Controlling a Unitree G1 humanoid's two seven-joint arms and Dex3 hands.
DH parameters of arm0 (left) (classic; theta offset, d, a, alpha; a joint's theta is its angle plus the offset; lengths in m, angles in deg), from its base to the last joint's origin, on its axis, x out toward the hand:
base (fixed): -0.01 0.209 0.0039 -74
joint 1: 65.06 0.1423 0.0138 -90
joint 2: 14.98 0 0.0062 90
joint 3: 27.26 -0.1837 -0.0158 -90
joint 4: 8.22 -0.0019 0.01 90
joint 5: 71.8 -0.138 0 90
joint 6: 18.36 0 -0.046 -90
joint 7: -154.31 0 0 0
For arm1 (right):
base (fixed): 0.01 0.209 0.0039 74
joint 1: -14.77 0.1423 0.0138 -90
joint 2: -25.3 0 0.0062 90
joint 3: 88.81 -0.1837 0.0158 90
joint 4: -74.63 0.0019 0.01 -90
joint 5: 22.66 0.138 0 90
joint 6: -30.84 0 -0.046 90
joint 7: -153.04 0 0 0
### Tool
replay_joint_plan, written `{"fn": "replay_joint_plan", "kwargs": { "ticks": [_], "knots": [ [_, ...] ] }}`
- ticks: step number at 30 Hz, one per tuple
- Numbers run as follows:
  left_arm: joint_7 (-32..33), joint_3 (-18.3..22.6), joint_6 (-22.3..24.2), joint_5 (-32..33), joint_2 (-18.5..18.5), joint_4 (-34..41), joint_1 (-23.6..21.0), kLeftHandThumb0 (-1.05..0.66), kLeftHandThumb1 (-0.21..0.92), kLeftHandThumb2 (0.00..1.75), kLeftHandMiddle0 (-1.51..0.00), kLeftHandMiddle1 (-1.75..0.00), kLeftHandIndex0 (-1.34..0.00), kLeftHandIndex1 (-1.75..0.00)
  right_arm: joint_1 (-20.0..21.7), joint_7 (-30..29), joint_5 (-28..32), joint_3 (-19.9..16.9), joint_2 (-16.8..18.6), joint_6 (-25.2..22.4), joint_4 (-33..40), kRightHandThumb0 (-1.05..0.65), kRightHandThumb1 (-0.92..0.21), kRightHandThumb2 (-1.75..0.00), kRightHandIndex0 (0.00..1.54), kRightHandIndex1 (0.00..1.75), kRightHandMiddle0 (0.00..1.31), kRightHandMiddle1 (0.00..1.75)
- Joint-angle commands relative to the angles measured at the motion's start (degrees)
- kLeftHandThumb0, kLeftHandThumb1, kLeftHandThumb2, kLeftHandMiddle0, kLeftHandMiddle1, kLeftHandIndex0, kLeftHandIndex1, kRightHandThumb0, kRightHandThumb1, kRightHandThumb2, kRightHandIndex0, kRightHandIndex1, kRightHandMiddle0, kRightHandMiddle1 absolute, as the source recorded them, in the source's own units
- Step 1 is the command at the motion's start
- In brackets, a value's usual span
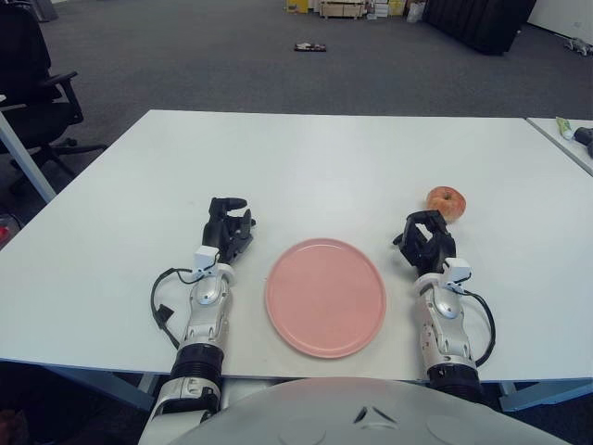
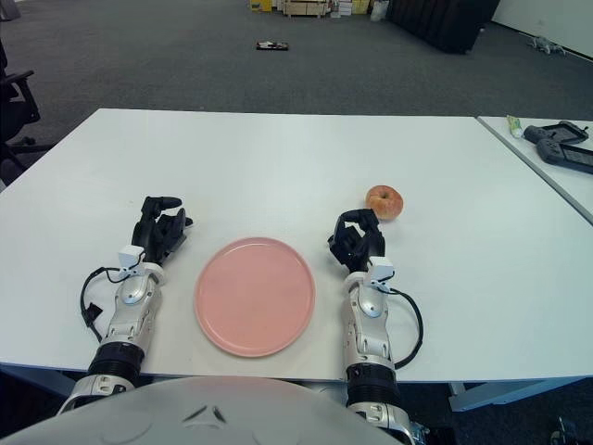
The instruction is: Put the apple into the plate.
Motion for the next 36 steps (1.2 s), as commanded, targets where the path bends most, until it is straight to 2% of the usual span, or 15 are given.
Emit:
{"fn": "replay_joint_plan", "kwargs": {
  "ticks": [1, 19, 23, 27, 33, 36],
  "knots": [
    [0.16, -0.14, 0.78, -0.05, -0.16, -0.25, -0.5, -0.35, 0.92, 0.53, -0.39, -1.57, -0.19, -1.75, -0.56, -0.67, 0.01, -0.14, 0.25, -1.7, -0.69, -0.39, -0.64, -0.91, 0.59, 1.75, 0.37, 1.75],
    [0.0, -0.09, 0.4, 0.31, 0.15, -0.71, -0.69, -0.35, 0.92, 0.52, -0.39, -1.54, -0.2, -1.75, -0.67, -0.68, 0.46, -0.26, 0.26, -1.94, -0.29, -0.39, -0.66, -0.89, 0.58, 1.75, 0.36, 1.75],
    [0.28, -0.06, 0.68, 0.18, 0.25, -0.6, -0.66, -0.35, 0.92, 0.52, -0.39, -1.54, -0.2, -1.75, -0.65, -1.31, -0.5, -0.19, 0.19, -0.57, -0.49, -0.39, -0.65, -0.89, 0.6, 1.75, 0.36, 1.75],
    [0.28, -0.09, 0.57, 0.11, 0.24, -0.65, -0.67, -0.35, 0.92, 0.52, -0.39, -1.56, -0.2, -1.75, -0.88, -6.0, -5.65, 0.41, 0.46, 3.14, -0.4, -0.39, -0.66, -0.89, 0.61, 1.75, 0.36, 1.75],
    [-0.15, -0.06, 0.55, 0.45, 0.21, -0.74, -0.74, -0.35, 0.92, 0.53, -0.39, -1.58, -0.2, -1.75, -3.32, -18.23, -21.02, 4.3, 1.41, 5.25, 6.6, -0.38, -0.68, -0.86, 0.61, 1.75, 0.34, 1.75],
    [0.05, -0.11, 0.54, 0.2, 0.19, -0.62, -0.64, -0.35, 0.92, 0.53, -0.38, -1.58, -0.2, -1.75, -2.47, -22.89, -26.36, 4.76, -1.32, 8.25, 4.32, -0.38, -0.7, -0.83, 0.6, 1.7, 0.33, 1.75]
  ]
}}
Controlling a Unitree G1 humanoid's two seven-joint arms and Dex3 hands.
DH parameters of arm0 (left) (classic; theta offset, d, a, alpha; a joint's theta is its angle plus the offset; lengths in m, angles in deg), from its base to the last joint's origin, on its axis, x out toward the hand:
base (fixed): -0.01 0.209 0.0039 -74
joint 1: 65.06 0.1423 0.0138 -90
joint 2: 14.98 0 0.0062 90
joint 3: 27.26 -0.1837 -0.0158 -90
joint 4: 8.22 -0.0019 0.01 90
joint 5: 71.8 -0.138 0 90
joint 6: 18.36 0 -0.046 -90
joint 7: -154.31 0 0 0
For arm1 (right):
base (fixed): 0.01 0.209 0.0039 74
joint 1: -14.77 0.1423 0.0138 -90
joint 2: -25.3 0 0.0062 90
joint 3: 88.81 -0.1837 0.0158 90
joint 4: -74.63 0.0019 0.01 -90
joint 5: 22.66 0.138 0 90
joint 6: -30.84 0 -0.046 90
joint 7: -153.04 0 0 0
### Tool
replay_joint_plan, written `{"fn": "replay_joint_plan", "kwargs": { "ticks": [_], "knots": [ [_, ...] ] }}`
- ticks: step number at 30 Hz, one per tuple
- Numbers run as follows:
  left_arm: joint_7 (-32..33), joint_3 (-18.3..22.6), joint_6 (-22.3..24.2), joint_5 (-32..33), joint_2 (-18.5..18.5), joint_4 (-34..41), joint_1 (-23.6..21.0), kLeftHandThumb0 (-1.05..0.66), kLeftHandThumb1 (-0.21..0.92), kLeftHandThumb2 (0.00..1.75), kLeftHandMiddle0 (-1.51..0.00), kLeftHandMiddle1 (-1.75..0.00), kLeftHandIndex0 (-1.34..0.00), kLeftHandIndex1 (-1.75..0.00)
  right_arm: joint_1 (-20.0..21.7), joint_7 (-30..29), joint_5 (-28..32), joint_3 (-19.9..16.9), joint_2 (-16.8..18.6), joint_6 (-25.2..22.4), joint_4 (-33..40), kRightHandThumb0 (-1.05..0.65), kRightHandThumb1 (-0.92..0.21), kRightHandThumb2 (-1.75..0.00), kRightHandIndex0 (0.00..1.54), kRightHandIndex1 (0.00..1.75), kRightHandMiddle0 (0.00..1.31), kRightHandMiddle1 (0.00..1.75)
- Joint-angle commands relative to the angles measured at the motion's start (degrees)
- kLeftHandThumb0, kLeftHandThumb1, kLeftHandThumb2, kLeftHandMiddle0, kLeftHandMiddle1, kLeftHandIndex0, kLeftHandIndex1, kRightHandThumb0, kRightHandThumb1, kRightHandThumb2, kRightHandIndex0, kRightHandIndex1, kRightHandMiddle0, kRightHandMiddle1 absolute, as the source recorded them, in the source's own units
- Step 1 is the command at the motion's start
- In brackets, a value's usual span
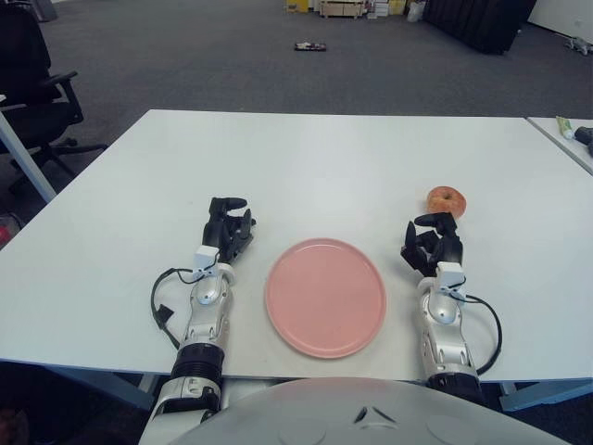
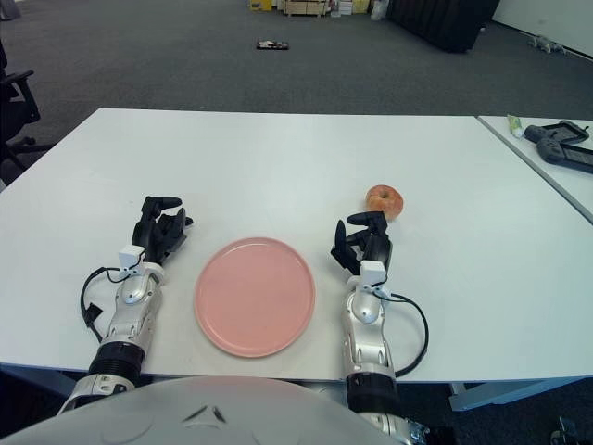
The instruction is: Put the apple into the plate.
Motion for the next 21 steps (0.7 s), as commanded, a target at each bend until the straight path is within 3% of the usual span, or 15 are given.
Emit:
{"fn": "replay_joint_plan", "kwargs": {
  "ticks": [1, 4, 7, 12, 15, 21],
  "knots": [
    [0.12, -0.23, 0.7, 0.03, 0.03, -0.3, -0.47, -0.35, 0.92, 0.53, -0.38, -1.58, -0.2, -1.75, 1.2, -4.88, -6.07, 1.23, -1.54, 3.21, 0.08, -0.38, -0.73, -0.8, 0.59, 1.65, 0.31, 1.75],
    [0.38, -0.28, 0.9, -0.16, 0.04, -0.11, -0.38, -0.35, 0.92, 0.53, -0.38, -1.58, -0.2, -1.75, 2.08, -6.3, -8.15, 1.24, -3.06, 4.02, 0.44, -0.36, -0.85, -0.63, 0.56, 1.41, 0.24, 1.75],
    [0.51, -0.32, 1.09, -0.26, 0.07, 0.11, -0.27, -0.35, 0.92, 0.53, -0.38, -1.58, -0.2, -1.75, 2.98, -6.93, -9.02, 1.1, -4.52, 4.66, 0.21, -0.35, -0.9, -0.56, 0.55, 1.31, 0.2, 1.75],
    [0.62, -0.32, 1.41, -0.24, 0.1, 0.53, 0.0, -0.35, 0.92, 0.53, -0.39, -1.58, -0.19, -1.75, 6.0, -8.65, -12.04, -0.44, -11.75, 7.06, -4.96, -0.35, -0.92, -0.53, 0.37, 1.04, 0.18, 1.75],
    [0.68, -0.32, 1.42, -0.23, 0.14, 0.63, 0.07, -0.35, 0.92, 0.53, -0.4, -1.56, -0.19, -1.75, 6.68, -10.91, -14.82, -0.3, -13.97, 6.64, -6.11, -0.52, -0.86, -0.69, 0.26, 0.92, 0.06, 1.37],
    [0.4, -0.25, 1.04, 0.1, 0.25, 0.4, 0.01, -0.35, 0.92, 0.53, -0.41, -1.54, -0.19, -1.75, 7.32, -12.64, -18.8, 0.3, -15.71, 0.65, -3.85, -0.66, -0.79, -0.73, 0.08, 0.74, 0.01, 1.01]
  ]
}}
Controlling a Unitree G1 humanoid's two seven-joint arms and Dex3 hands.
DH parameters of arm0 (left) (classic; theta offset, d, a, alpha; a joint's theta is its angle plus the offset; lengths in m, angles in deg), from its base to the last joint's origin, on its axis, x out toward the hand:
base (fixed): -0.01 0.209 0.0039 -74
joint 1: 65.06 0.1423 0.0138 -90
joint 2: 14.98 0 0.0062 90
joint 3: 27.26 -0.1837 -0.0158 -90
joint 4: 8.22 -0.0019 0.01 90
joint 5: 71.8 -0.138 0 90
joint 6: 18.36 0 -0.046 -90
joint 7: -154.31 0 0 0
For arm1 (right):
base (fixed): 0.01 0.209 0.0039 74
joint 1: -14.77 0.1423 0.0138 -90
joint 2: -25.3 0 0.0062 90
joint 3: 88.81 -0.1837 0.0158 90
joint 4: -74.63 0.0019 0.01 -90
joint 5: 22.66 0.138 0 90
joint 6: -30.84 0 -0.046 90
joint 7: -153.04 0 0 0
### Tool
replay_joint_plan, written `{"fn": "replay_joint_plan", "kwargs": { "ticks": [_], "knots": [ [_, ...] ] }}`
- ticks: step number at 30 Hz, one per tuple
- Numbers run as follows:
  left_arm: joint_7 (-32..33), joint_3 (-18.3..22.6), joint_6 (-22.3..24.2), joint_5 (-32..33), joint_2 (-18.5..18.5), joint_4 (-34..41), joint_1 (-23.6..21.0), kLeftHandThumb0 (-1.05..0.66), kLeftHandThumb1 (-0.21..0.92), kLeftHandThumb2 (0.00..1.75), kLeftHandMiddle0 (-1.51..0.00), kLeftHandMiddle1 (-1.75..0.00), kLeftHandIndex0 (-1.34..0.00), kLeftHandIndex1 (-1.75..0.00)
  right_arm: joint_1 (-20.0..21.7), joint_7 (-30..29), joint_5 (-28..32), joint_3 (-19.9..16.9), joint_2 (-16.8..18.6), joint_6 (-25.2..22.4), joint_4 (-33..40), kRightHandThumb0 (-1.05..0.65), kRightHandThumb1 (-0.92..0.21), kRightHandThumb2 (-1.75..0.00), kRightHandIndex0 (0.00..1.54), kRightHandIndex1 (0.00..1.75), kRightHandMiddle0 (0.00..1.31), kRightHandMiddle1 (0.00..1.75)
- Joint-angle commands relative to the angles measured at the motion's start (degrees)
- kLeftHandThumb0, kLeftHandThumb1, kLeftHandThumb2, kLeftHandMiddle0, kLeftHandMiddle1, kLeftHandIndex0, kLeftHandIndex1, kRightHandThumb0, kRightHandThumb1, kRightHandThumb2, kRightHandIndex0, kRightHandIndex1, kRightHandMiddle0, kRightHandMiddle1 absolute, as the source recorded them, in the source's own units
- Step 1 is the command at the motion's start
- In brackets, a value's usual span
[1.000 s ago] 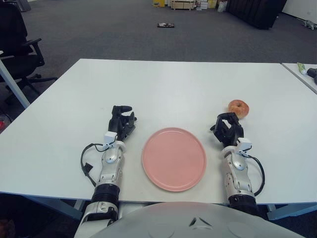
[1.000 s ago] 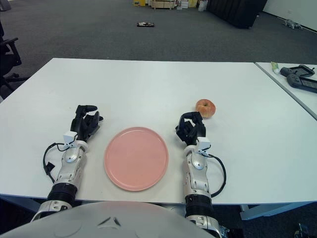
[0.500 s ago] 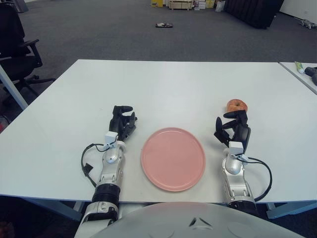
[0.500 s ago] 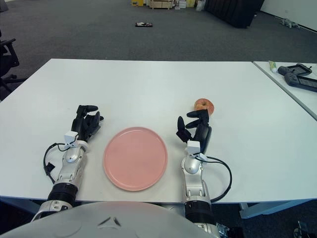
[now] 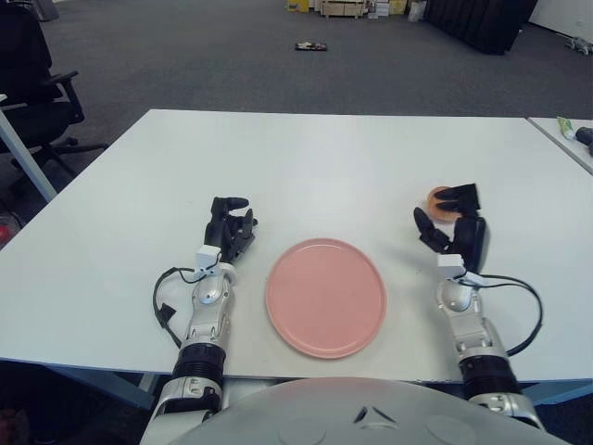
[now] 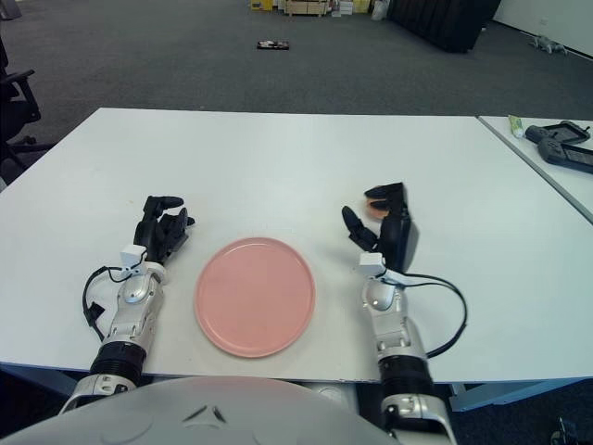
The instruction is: Put the apple into the plate.
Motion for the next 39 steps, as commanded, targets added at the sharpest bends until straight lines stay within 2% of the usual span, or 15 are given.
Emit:
{"fn": "replay_joint_plan", "kwargs": {
  "ticks": [1, 2, 8, 11, 13, 15, 17, 20, 21, 27, 29, 35, 39],
  "knots": [
    [0.01, -0.12, 0.53, 0.18, -0.03, -0.1, -0.11, -0.35, 0.92, 0.53, -0.41, -1.54, -0.19, -1.75, 1.07, -0.37, -1.69, 0.51, -0.35, -3.35, 1.62, -0.67, -0.78, -0.73, 0.06, 0.72, 0.0, 0.97],
    [-0.08, -0.11, 0.49, 0.25, -0.03, -0.14, -0.12, -0.35, 0.92, 0.53, -0.41, -1.54, -0.19, -1.75, 1.24, -0.06, -1.79, 0.48, -0.49, -4.53, 2.07, -0.67, -0.78, -0.73, 0.05, 0.7, 0.0, 0.95],
    [-0.31, -0.07, 0.25, 0.42, -0.02, -0.35, -0.17, -0.35, 0.92, 0.53, -0.41, -1.53, -0.19, -1.75, 2.57, 1.81, -1.75, 0.28, -1.09, -11.12, 3.82, -0.7, -0.71, -0.69, 0.0, 0.34, 0.0, 0.72],
    [-0.36, -0.02, 0.14, 0.45, -0.06, -0.5, -0.2, -0.35, 0.92, 0.53, -0.4, -1.53, -0.2, -1.75, 3.65, 3.41, -1.63, 0.25, -1.1, -15.03, 4.91, -0.72, -0.64, -0.69, 0.0, 0.1, 0.0, 0.57],
    [-0.37, 0.02, 0.11, 0.47, -0.07, -0.54, -0.19, -0.35, 0.92, 0.53, -0.4, -1.53, -0.2, -1.75, 4.33, 4.57, -1.59, 0.4, -1.16, -17.33, 5.51, -0.74, -0.62, -0.69, 0.0, 0.05, 0.0, 0.51],
    [-0.36, 0.05, 0.04, 0.46, -0.05, -0.58, -0.16, -0.35, 0.92, 0.53, -0.4, -1.53, -0.19, -1.75, 5.19, 5.88, -1.57, 0.66, -1.55, -19.37, 5.65, -0.77, -0.58, -0.67, 0.0, 0.03, 0.0, 0.47],
    [-0.36, 0.09, -0.07, 0.49, -0.04, -0.68, -0.15, -0.35, 0.92, 0.53, -0.4, -1.53, -0.19, -1.75, 6.41, 7.58, -1.62, 0.98, -2.23, -21.52, 5.35, -0.81, -0.58, -0.66, 0.0, 0.01, 0.0, 0.35],
    [-0.37, 0.11, -0.18, 0.54, -0.02, -0.72, -0.13, -0.35, 0.92, 0.53, -0.4, -1.53, -0.19, -1.75, 7.03, 8.88, -1.47, 1.31, -2.89, -23.04, 5.25, -0.83, -0.58, -0.64, 0.0, 0.0, 0.0, 0.27],
    [-0.41, 0.17, -0.21, 0.67, 0.01, -0.77, -0.15, -0.35, 0.92, 0.53, -0.39, -1.53, -0.19, -1.75, 7.96, 9.83, -1.09, 1.32, -3.73, -23.41, 3.74, -0.84, -0.56, -0.62, 0.0, 0.0, 0.0, 0.28],
    [-0.14, 0.26, -0.24, 0.65, 0.08, -0.7, -0.07, -0.35, 0.92, 0.53, -0.39, -1.53, -0.19, -1.75, 12.99, 11.05, 0.73, 1.54, -7.14, -22.3, -6.8, -0.89, -0.6, -0.56, 0.0, 0.0, 0.0, 0.08],
    [-0.04, 0.27, -0.18, 0.59, 0.09, -0.59, -0.02, -0.35, 0.92, 0.53, -0.39, -1.53, -0.19, -1.75, 13.74, 11.58, 0.32, 2.17, -7.52, -23.48, -7.34, -0.91, -0.61, -0.55, 0.0, 0.0, 0.0, 0.04],
    [0.22, 0.21, -0.14, 0.23, 0.05, -0.44, 0.04, -0.35, 0.92, 0.53, -0.39, -1.51, -0.19, -1.75, 15.84, 13.36, -0.34, 4.13, -8.48, -26.54, -8.79, -0.95, -0.63, -0.52, 0.0, 0.0, 0.0, 0.0],
    [0.33, 0.11, 0.28, -0.03, -0.01, -0.25, 0.11, -0.35, 0.92, 0.53, -0.39, -1.51, -0.19, -1.75, 18.44, 15.52, 0.41, 5.35, -9.46, -26.93, -12.52, -0.96, -0.66, -0.47, 0.0, 0.0, 0.0, 0.0]
  ]
}}
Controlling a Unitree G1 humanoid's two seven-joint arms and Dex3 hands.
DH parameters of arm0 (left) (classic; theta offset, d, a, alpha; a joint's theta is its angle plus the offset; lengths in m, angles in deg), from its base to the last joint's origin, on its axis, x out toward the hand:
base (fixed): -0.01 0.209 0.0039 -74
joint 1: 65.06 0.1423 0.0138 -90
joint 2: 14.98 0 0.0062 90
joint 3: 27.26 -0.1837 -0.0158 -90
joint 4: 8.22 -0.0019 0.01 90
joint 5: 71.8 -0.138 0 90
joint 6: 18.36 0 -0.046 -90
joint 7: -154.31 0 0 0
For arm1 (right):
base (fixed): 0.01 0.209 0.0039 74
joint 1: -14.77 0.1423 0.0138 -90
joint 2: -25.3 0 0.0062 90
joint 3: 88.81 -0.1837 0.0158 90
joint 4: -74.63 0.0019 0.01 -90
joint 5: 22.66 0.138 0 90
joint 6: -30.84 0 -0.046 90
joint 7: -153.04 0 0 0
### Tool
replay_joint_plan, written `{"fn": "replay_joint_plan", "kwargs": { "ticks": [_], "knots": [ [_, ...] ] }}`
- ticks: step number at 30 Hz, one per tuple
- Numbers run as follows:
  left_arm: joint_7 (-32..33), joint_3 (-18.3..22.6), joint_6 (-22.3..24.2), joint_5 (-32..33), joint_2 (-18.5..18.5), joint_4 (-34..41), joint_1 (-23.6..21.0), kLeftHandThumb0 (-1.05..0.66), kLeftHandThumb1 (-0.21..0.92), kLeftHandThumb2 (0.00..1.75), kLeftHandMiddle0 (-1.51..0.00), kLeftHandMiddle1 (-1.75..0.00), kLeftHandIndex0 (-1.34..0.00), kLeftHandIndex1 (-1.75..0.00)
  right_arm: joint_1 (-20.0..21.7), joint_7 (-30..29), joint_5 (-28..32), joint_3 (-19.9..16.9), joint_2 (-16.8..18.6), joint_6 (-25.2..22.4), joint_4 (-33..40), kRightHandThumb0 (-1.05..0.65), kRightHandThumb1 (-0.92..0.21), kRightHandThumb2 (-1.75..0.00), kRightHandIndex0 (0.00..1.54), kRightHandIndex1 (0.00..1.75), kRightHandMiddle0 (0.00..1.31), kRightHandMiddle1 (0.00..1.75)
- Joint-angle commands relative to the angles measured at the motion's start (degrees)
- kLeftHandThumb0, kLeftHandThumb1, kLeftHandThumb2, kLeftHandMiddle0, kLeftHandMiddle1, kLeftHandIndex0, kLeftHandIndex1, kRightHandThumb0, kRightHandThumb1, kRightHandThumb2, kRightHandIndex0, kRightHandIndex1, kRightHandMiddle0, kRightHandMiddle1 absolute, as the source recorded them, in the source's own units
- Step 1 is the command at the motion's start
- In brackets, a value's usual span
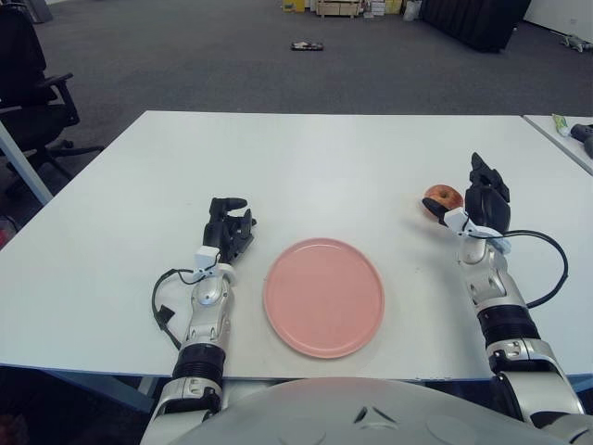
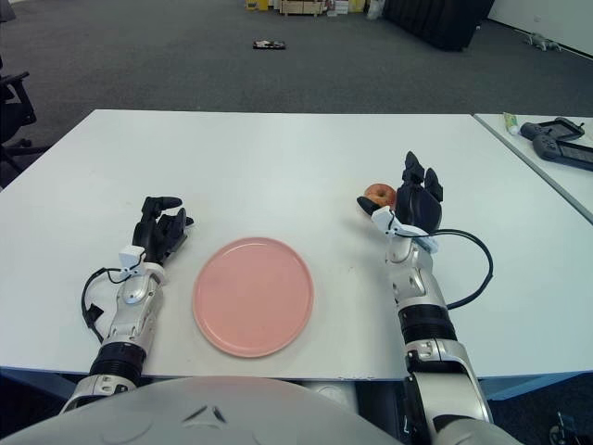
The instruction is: Put the apple into the plate.
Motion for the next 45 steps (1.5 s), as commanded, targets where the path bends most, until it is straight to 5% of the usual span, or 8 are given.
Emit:
{"fn": "replay_joint_plan", "kwargs": {
  "ticks": [1, 8, 19, 45],
  "knots": [
    [0.43, -0.08, 0.88, -0.14, -0.16, 0.08, 0.12, -0.35, 0.92, 0.53, -0.4, -1.52, -0.19, -1.75, 4.39, 2.11, 0.92, 1.32, -1.36, -0.57, -4.03, -0.96, -0.66, -0.46, 0.0, 0.0, 0.0, 0.0],
    [0.04, -0.04, 0.97, 0.29, -0.09, 0.18, 0.11, -0.35, 0.92, 0.53, -0.4, -1.54, -0.19, -1.75, 11.81, 2.59, 2.2, 3.3, -1.91, 0.35, -17.86, -0.96, -0.66, -0.44, 0.0, 0.0, 0.0, 0.0],
    [0.0, 0.04, 1.04, 0.34, -0.21, 0.29, 0.19, -0.35, 0.92, 0.53, -0.41, -1.52, -0.19, -1.75, 17.9, 4.22, 3.25, 6.55, -2.24, -0.14, -30.2, -0.92, -0.64, -0.47, 0.0, 0.0, 0.0, 0.01],
    [0.03, 0.05, 1.1, 0.34, -0.29, 0.41, 0.41, -0.34, 0.92, 0.53, -0.4, -1.59, -0.19, -1.75, 25.33, 8.75, 5.27, 12.64, -0.04, -2.12, -48.33, -0.76, -0.55, -0.73, 0.04, 0.02, 0.0, 0.22]
  ]
}}
